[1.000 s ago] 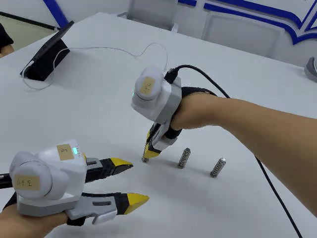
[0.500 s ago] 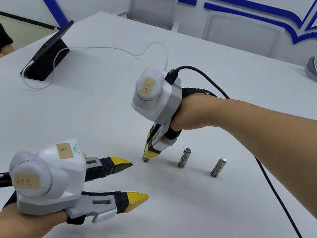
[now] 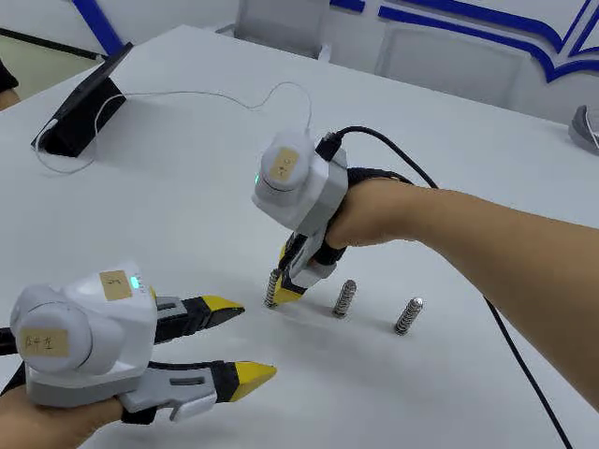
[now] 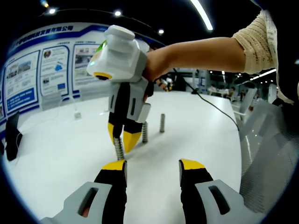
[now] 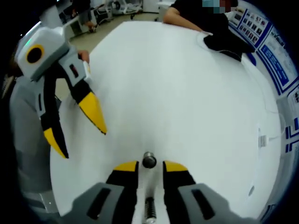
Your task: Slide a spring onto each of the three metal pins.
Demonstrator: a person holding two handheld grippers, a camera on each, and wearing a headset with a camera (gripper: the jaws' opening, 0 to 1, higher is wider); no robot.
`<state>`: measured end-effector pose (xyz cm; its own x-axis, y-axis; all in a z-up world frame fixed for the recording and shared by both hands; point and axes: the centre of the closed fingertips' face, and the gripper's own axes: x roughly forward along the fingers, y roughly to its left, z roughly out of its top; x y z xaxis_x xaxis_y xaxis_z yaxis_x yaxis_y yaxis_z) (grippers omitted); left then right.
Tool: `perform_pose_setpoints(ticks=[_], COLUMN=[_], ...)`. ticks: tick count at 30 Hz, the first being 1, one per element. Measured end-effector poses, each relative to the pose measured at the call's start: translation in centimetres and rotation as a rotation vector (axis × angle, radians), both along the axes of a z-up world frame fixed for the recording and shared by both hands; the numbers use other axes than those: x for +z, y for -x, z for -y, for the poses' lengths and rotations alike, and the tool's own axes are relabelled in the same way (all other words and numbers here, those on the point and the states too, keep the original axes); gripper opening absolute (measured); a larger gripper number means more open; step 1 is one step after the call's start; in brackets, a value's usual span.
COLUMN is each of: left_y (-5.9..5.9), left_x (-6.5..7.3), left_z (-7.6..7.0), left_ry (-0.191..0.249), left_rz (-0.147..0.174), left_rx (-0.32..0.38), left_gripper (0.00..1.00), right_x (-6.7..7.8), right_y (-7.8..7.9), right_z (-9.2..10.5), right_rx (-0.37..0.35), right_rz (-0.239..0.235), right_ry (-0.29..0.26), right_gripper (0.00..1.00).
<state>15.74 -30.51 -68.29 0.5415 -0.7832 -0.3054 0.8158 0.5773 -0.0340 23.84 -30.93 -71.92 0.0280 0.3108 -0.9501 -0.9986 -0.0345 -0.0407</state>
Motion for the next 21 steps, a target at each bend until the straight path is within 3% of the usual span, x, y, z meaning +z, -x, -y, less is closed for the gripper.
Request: perform_pose_setpoints(ticks=[12,21], left_y=[-0.3,-0.6], left_x=[0.0,0.1], left_z=[0.1,0.1], left_ry=[-0.005,-0.013], left_rz=[-0.004,-0.006], left_rx=[-0.004,-0.005], left_gripper=[0.46,0.47], right_x=[0.4,0.9], right_y=[0.0,-0.1], right_z=[1.8,3.5], right_rx=[-0.055,-0.121], right_rz=[0.001,0.008], right_ry=[-0.019,-0.066], right_gripper=[0.26,0.29])
